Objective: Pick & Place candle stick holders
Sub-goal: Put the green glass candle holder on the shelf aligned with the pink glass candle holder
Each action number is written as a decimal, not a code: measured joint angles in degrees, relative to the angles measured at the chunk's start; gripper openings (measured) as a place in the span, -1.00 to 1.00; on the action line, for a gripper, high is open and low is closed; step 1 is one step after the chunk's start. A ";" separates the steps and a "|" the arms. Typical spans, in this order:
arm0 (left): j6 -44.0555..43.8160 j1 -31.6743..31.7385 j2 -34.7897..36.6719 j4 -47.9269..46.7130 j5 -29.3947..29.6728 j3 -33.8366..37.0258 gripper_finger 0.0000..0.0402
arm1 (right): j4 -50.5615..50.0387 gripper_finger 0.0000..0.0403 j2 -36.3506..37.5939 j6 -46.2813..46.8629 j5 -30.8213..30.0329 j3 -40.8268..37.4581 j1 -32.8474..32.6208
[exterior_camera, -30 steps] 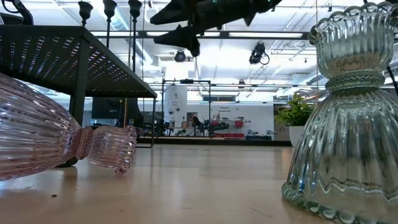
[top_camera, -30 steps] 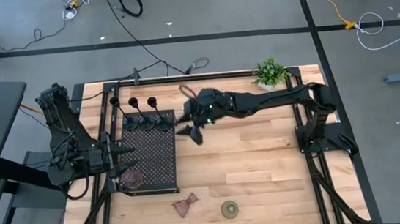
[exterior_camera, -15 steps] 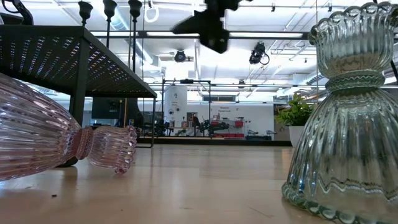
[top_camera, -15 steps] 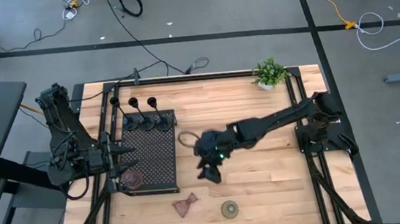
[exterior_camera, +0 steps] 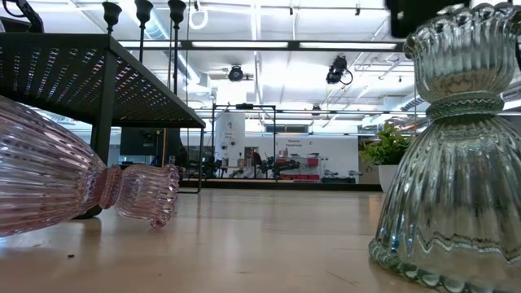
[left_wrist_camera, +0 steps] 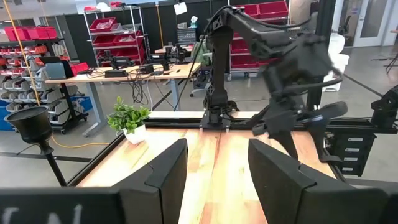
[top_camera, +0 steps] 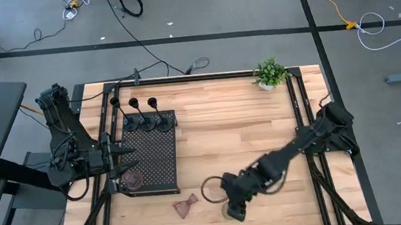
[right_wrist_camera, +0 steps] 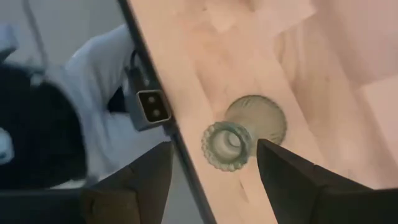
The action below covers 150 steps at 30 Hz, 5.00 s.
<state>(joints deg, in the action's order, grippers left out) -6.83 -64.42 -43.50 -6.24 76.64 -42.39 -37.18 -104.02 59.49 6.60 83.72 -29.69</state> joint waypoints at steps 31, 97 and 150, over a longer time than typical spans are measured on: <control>0.00 0.01 -0.01 -0.06 0.00 -0.02 -0.14 | 11.47 0.16 -6.03 21.29 -42.59 -5.46 -20.38; -1.53 -0.04 0.00 -2.64 0.00 -0.02 -0.14 | 26.39 -0.24 -7.64 0.68 -47.96 -6.23 -12.47; -1.45 -0.02 0.01 -2.60 0.22 -0.02 -0.14 | 38.46 -0.24 -24.03 -40.13 -21.30 29.24 12.63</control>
<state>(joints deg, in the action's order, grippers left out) -8.28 -64.45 -43.48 -8.84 76.86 -42.41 1.28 -128.05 19.35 -14.70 112.97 -17.06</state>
